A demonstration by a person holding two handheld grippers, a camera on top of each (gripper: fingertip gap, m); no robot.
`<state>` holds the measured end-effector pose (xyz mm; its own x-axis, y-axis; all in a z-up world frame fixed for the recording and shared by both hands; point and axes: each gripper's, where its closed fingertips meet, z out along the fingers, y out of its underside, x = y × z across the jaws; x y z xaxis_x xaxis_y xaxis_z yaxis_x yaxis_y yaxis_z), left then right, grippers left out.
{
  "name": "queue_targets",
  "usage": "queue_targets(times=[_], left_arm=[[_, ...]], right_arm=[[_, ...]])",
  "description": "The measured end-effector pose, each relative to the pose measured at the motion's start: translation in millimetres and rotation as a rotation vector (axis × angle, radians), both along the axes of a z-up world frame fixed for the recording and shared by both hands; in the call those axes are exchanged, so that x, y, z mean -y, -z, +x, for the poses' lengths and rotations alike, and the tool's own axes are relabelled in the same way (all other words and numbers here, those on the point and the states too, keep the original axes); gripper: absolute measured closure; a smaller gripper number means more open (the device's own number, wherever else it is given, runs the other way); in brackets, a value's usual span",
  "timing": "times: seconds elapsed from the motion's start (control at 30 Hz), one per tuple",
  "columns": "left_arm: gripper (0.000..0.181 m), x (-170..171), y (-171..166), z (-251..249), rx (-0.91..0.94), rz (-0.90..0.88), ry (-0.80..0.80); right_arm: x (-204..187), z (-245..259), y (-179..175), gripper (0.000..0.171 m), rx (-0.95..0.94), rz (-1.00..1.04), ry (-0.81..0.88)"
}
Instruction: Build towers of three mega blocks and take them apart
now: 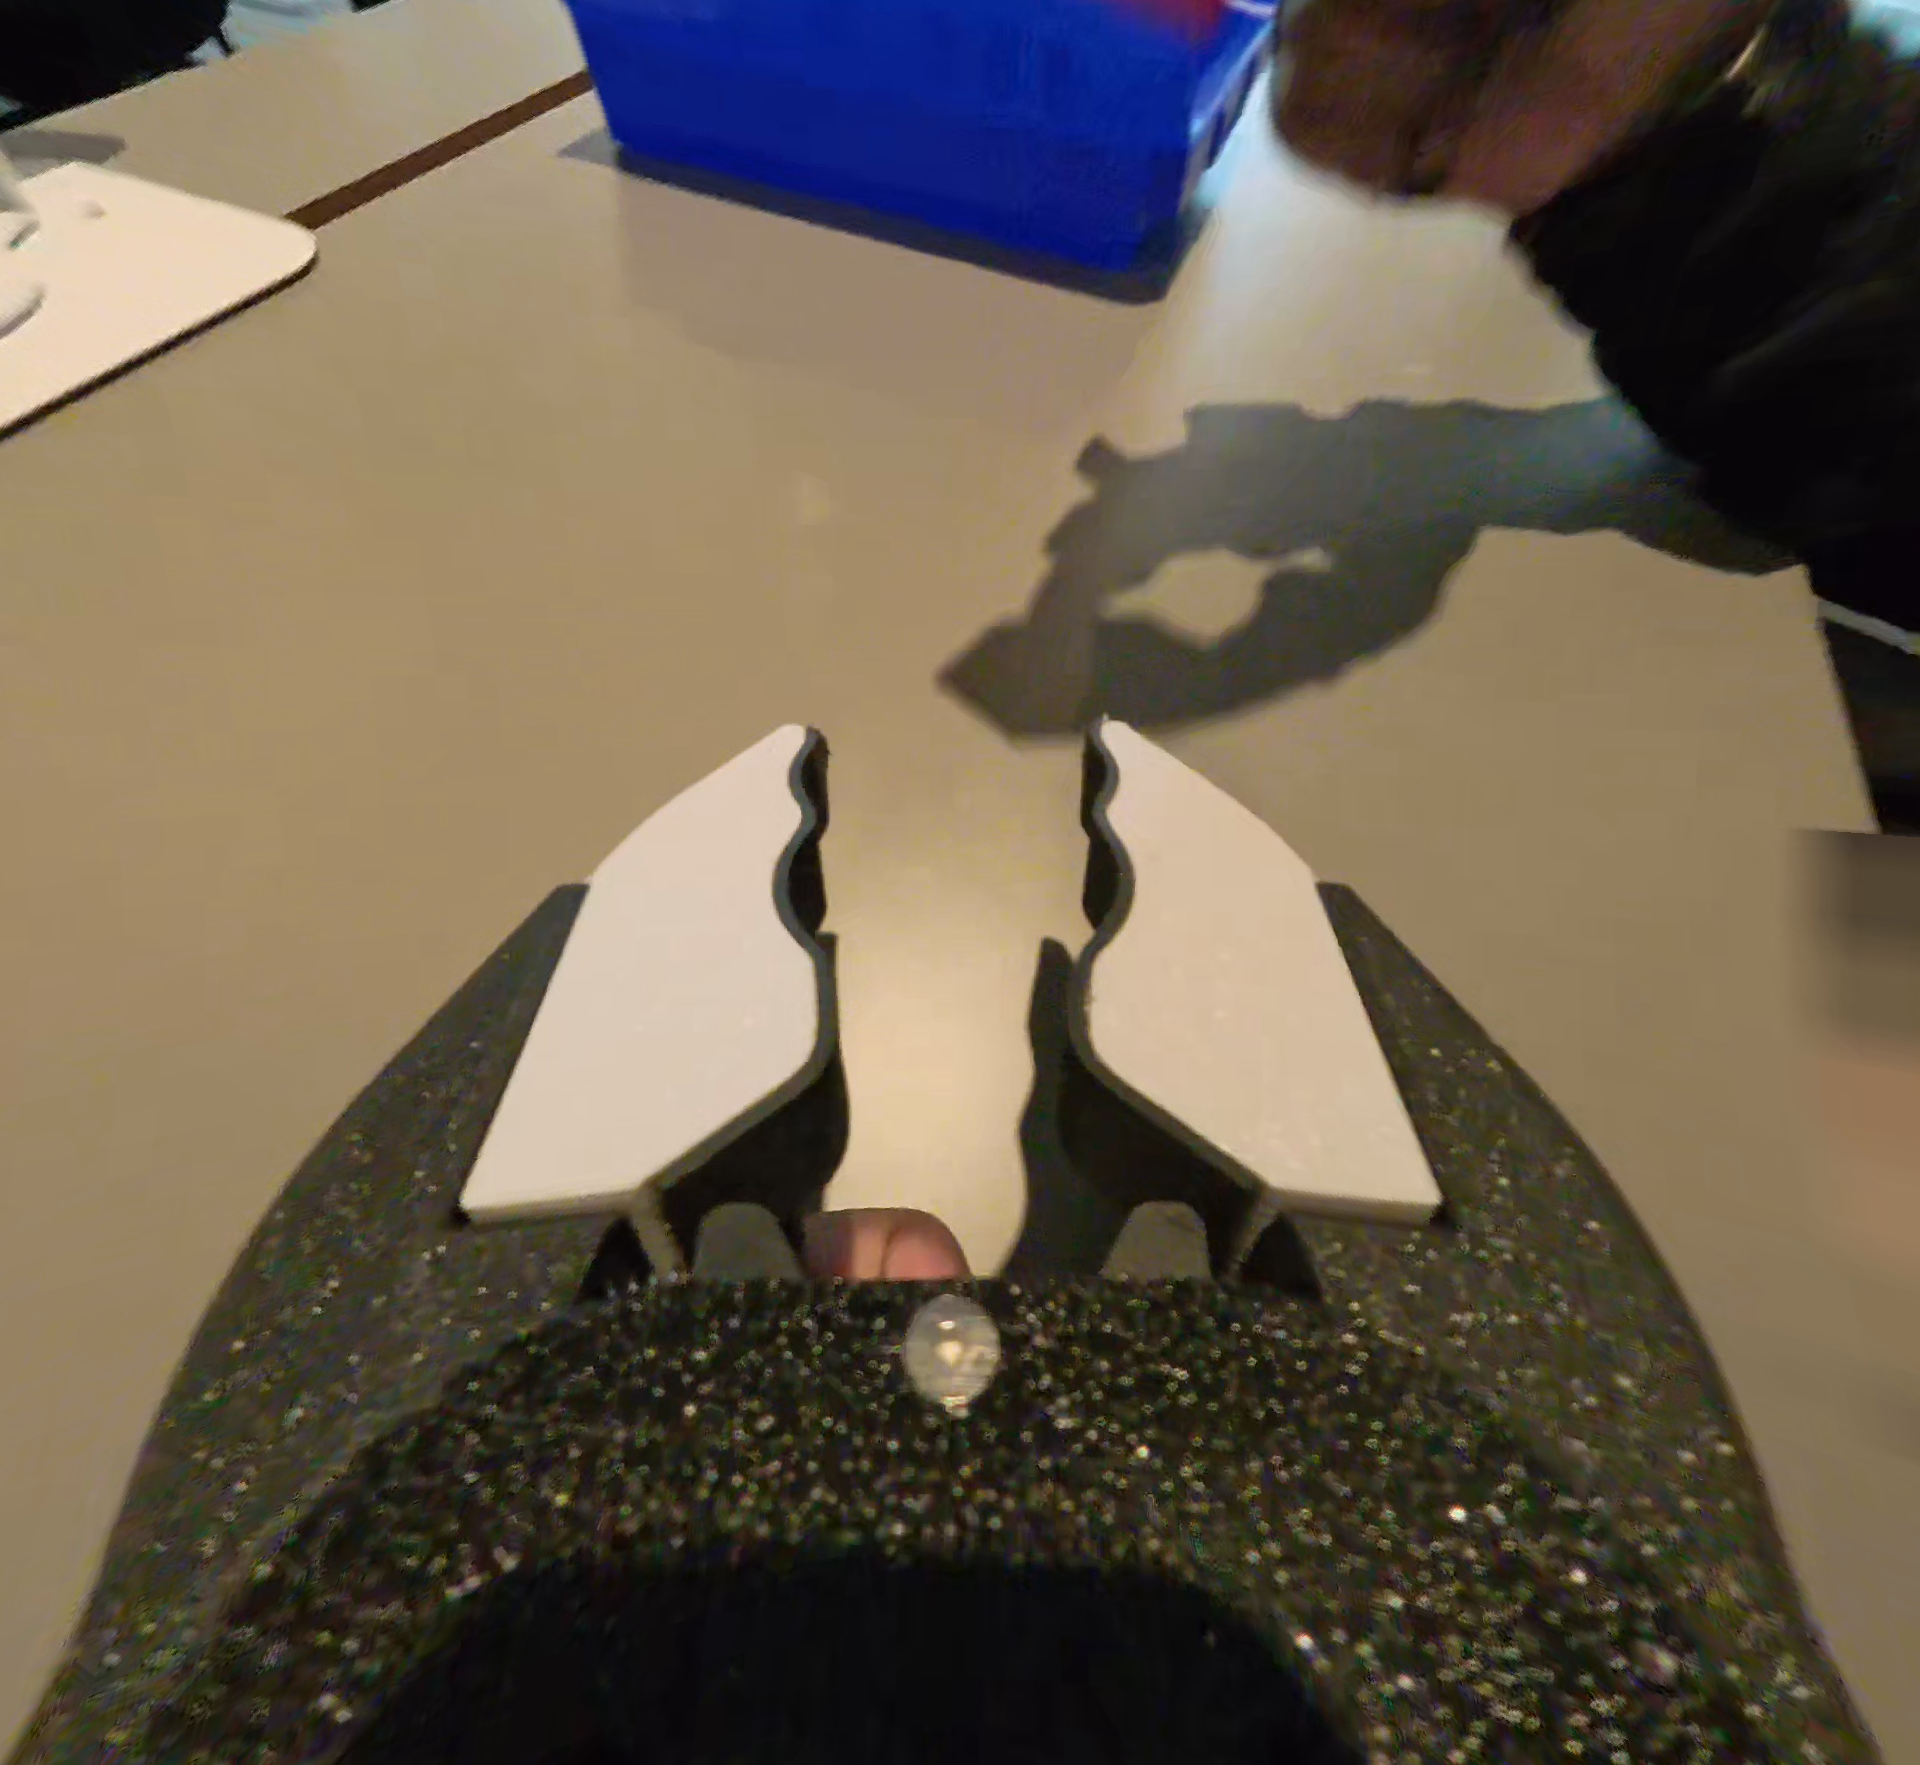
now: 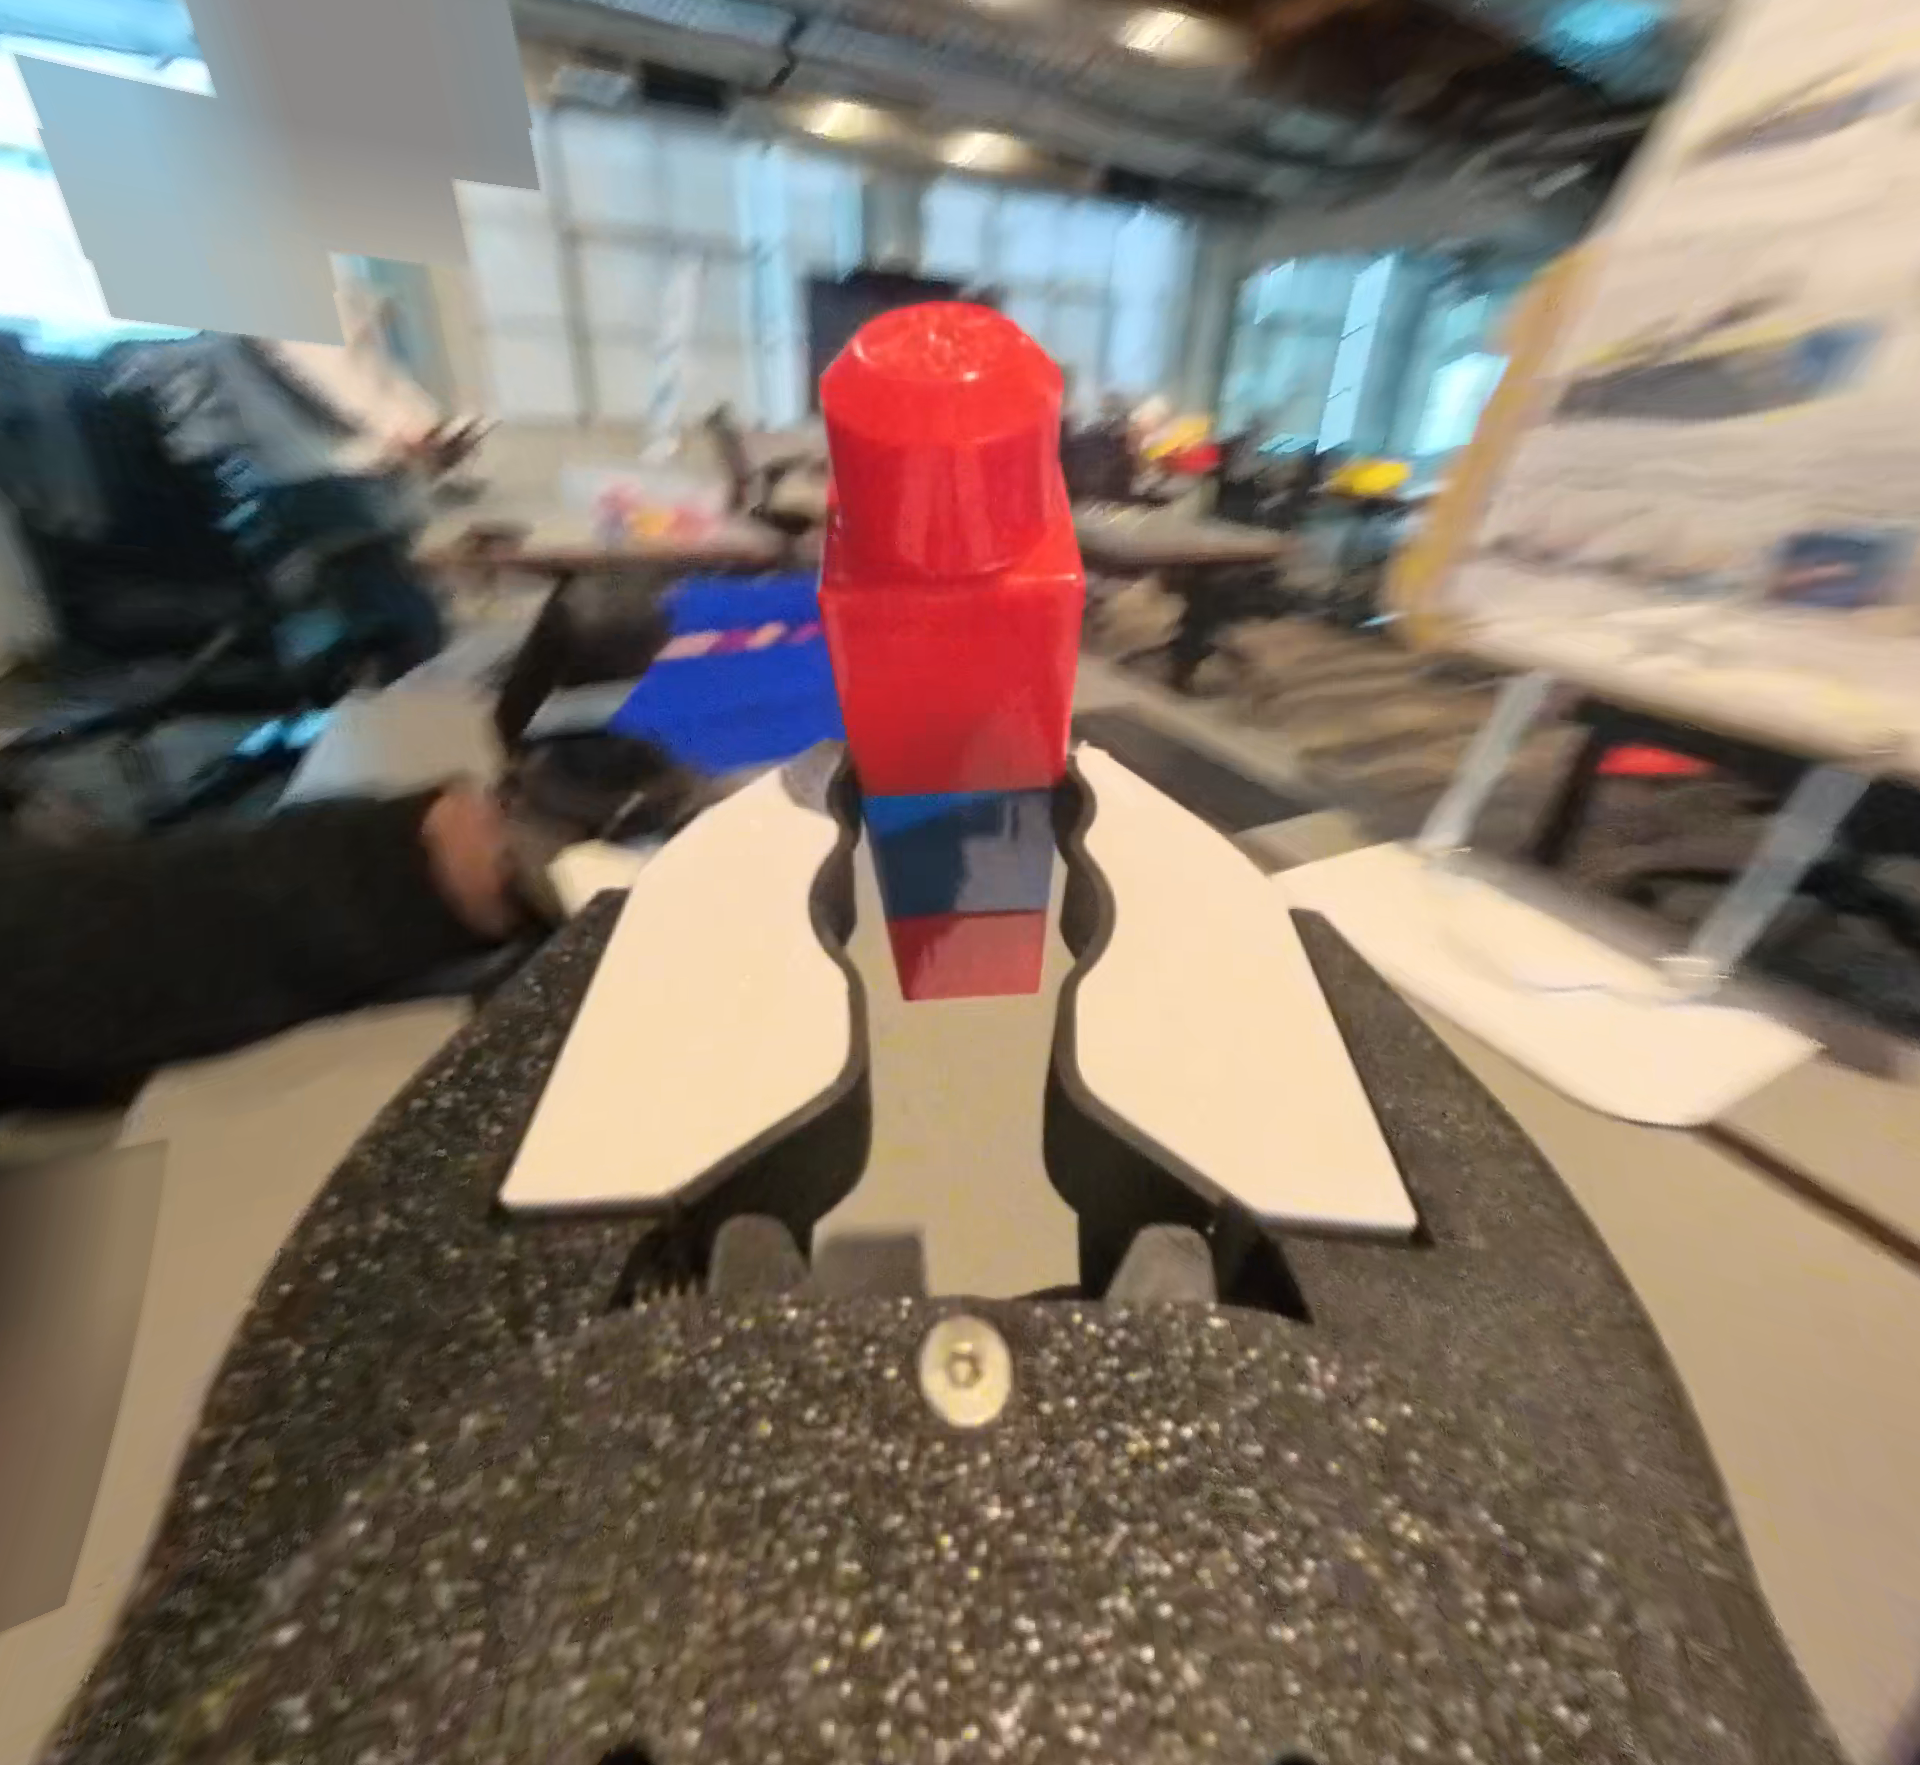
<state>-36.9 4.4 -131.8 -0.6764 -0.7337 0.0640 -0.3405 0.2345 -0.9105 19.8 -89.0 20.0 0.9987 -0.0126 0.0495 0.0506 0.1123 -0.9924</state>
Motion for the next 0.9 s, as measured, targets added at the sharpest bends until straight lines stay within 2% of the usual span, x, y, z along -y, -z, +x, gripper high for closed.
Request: queue_targets(times=[0.07, 0.13, 0.2, 0.27, 0.33, 0.4, 0.53, 0.7, 0.9], left_arm=[[0.135, -2, 7, 2, -0.029, 0.019, -0.014], [0.135, -1, 10, 3, -0.04, 0.039, -0.013], [0.136, 1, 13, 3, -0.046, 0.068, -0.009], [0.136, 3, 16, 2, -0.049, 0.093, 0.0], [0.136, 3, 17, 2, -0.047, 0.101, 0.005], [0.137, 3, 16, 2, -0.051, 0.091, 0.006], [0.137, 1, 14, 4, -0.065, 0.056, 0.002], [0.138, 0, 13, 4, -0.069, 0.046, 0.005], [0.138, 2, 15, 3, -0.056, 0.072, 0.014]], right_arm=[[40, 56, -37, 0.135, -0.032, 0.117, 0.2], [77, 119, -51, 0.135, -0.066, 0.141, 0.377], [103, 189, -35, 0.135, -0.127, 0.058, 0.553], [116, 243, -7, 0.135, -0.216, -0.039, 0.648], [118, 278, 18, 0.134, -0.304, -0.1, 0.678], [120, 306, 38, 0.134, -0.306, -0.168, 0.754], [111, 337, 81, 0.134, -0.322, -0.297, 0.816], [92, 345, 138, 0.133, -0.344, -0.471, 0.807], [86, 344, 143, 0.134, -0.311, -0.463, 0.8]])
